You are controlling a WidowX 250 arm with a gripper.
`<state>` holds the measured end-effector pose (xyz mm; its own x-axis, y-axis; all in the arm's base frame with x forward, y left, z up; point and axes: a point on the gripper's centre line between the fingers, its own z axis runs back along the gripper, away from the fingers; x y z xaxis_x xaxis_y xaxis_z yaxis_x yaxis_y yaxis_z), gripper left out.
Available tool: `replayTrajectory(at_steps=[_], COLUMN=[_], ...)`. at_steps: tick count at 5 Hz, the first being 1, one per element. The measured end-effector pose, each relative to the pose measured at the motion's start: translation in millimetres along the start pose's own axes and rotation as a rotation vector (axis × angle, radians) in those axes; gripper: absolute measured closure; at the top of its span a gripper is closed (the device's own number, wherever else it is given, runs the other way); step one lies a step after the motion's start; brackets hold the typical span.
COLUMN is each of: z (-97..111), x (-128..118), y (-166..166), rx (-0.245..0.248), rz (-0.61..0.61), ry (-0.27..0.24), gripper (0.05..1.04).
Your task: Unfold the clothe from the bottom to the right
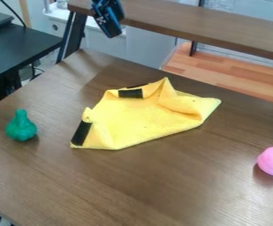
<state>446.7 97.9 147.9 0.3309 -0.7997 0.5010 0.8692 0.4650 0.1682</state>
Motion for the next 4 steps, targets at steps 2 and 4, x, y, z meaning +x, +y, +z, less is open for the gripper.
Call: replayTrajectory(at_steps=[2,4], z=[-37.7,-100.3], x=[-19.4,-12.8], y=[-4.8,-21.5], rx=[-0.036,0.014], rz=[0.055,0.004], ry=[0.06,0.247], gripper=[0.083,0.083])
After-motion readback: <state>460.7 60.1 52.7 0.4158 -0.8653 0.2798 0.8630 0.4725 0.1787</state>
